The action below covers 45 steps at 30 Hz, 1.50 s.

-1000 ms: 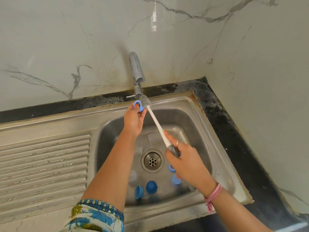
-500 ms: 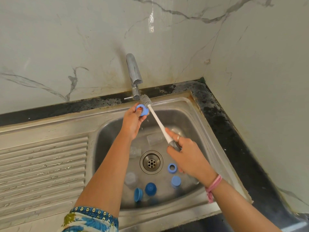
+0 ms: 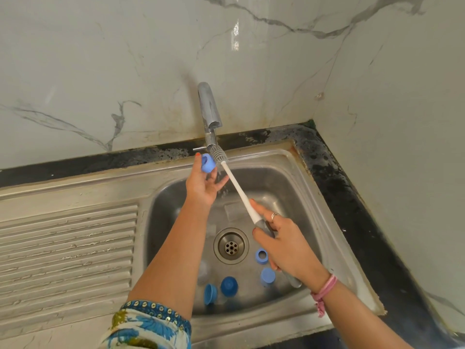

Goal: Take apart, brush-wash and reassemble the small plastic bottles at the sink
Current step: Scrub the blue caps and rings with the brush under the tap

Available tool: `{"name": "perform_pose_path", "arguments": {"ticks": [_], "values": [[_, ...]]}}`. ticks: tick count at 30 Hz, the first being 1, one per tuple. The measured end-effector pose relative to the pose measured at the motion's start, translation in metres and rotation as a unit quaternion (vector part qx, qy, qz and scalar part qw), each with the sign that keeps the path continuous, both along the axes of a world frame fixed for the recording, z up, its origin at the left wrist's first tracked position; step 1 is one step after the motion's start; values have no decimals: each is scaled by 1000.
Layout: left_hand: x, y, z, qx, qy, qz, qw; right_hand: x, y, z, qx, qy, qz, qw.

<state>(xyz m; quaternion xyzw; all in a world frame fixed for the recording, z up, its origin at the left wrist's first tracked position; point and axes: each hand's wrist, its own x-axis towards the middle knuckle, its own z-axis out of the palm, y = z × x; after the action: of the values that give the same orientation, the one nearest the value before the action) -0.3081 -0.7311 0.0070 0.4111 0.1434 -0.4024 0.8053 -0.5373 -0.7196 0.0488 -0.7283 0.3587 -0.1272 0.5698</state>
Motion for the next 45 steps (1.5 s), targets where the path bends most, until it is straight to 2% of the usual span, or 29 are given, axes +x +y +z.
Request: {"name": "perform_pose_path", "arguments": {"ticks": [3, 5, 8, 12, 17, 23, 29, 36, 40, 43, 45], "values": [[-3, -9, 7, -42, 27, 54, 997, 0, 9, -3, 13, 2, -8, 1000], [-3, -15, 14, -31, 27, 62, 997, -1, 13, -2, 7, 3, -14, 1000], [-5, -16, 17, 12, 8, 20, 1000, 2, 3, 1, -1, 3, -26, 1000], [-6, -16, 19, 20, -14, -49, 999, 10, -14, 6, -18, 4, -33, 999], [6, -15, 17, 39, -11, -3, 999, 2, 3, 3, -53, 35, -9, 998], [-5, -10, 9, 21, -26, -72, 997, 10, -17, 7, -50, 36, -14, 998], [0, -8, 15, -5, 15, -10, 1000, 6, 0, 5, -88, 70, 22, 993], [-6, -12, 4, 15, 25, 19, 999, -2, 16, -10, -99, 64, -3, 993], [-9, -14, 3, 1, 1, -30, 1000, 1, 3, -4, -82, 41, -40, 995], [-13, -14, 4, 19, -56, -93, 994, 11, -16, 5, -72, 27, -42, 996], [-14, -13, 4, 26, -83, -101, 991, 16, -21, 8, -80, 34, -30, 996]]}}
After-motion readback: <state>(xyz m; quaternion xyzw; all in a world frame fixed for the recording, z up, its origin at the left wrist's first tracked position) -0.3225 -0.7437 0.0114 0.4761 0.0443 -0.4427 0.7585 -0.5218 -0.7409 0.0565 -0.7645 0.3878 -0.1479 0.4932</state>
